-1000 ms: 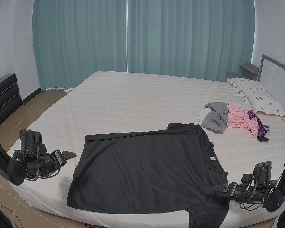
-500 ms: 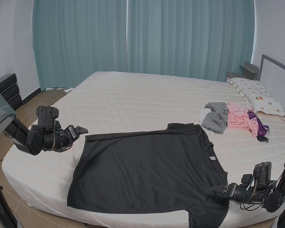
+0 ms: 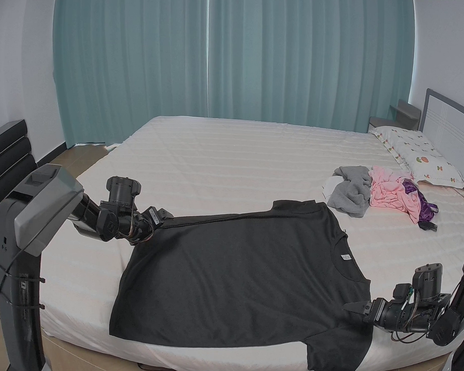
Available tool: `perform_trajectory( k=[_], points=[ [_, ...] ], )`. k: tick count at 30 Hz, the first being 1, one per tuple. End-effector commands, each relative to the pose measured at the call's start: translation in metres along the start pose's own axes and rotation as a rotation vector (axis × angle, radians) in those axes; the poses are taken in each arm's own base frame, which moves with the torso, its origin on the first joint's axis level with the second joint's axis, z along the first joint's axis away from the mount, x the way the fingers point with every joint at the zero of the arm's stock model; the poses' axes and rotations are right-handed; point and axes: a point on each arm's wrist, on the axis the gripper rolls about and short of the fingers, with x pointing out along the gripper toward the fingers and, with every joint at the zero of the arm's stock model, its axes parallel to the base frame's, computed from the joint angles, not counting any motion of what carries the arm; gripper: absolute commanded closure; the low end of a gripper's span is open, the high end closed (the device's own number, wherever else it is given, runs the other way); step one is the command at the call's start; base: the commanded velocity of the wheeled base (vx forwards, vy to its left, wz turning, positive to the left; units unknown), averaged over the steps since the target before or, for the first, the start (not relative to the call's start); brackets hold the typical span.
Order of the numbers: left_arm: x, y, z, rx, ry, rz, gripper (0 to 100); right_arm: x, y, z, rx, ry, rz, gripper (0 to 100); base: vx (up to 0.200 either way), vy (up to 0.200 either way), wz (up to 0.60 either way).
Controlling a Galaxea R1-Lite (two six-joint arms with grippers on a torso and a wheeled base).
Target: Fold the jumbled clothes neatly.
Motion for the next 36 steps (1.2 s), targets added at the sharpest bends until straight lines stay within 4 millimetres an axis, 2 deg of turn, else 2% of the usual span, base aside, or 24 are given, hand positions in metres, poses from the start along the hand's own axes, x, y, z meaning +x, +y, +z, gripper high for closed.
perform_trajectory(
  k=[1, 6, 9, 11, 15, 16, 19, 30, 36],
  points=[
    [0.044, 0.011, -0.006, -0.002, -0.018, 0.043, 0, 0.001, -0.001, -0.001, 0.001, 0.007, -0.004, 0, 0.0, 0.0, 0.0],
    [0.066, 0.015, 0.003, -0.002, -0.09, 0.054, 0, 0.0, -0.001, -0.001, 0.002, 0.004, -0.003, 0, 0.0, 0.0, 0.0],
    [0.073, 0.018, 0.008, -0.006, -0.112, 0.053, 0, 0.001, -0.001, -0.001, 0.002, 0.004, -0.003, 0, 0.0, 0.0, 0.0],
    [0.076, 0.016, 0.024, -0.012, -0.175, 0.035, 0, 0.001, -0.001, -0.001, 0.001, 0.007, -0.004, 0, 0.0, 0.0, 0.0],
    [0.073, 0.007, 0.048, -0.069, -0.268, -0.004, 0, 0.001, 0.001, -0.002, -0.004, 0.011, 0.001, 0, 0.0, 0.0, 0.0],
    [0.071, 0.002, 0.059, -0.088, -0.301, -0.028, 0, 0.001, 0.001, -0.002, -0.004, 0.011, 0.001, 0, 0.0, 0.0, 0.0],
    [0.075, 0.0, 0.07, -0.088, -0.345, -0.058, 0, 0.001, 0.0, -0.002, -0.003, 0.013, -0.001, 0, 0.0, 0.0, 0.0],
    [0.077, 0.012, 0.077, -0.09, -0.37, -0.053, 0, 0.001, -0.002, -0.004, 0.002, 0.027, -0.01, 0, 0.0, 0.0, 0.0],
    [0.08, 0.021, 0.07, -0.085, -0.309, 0.011, 0, 0.002, -0.001, -0.005, 0.001, 0.028, -0.009, 0, 0.0, 0.0, 0.0]
  ],
)
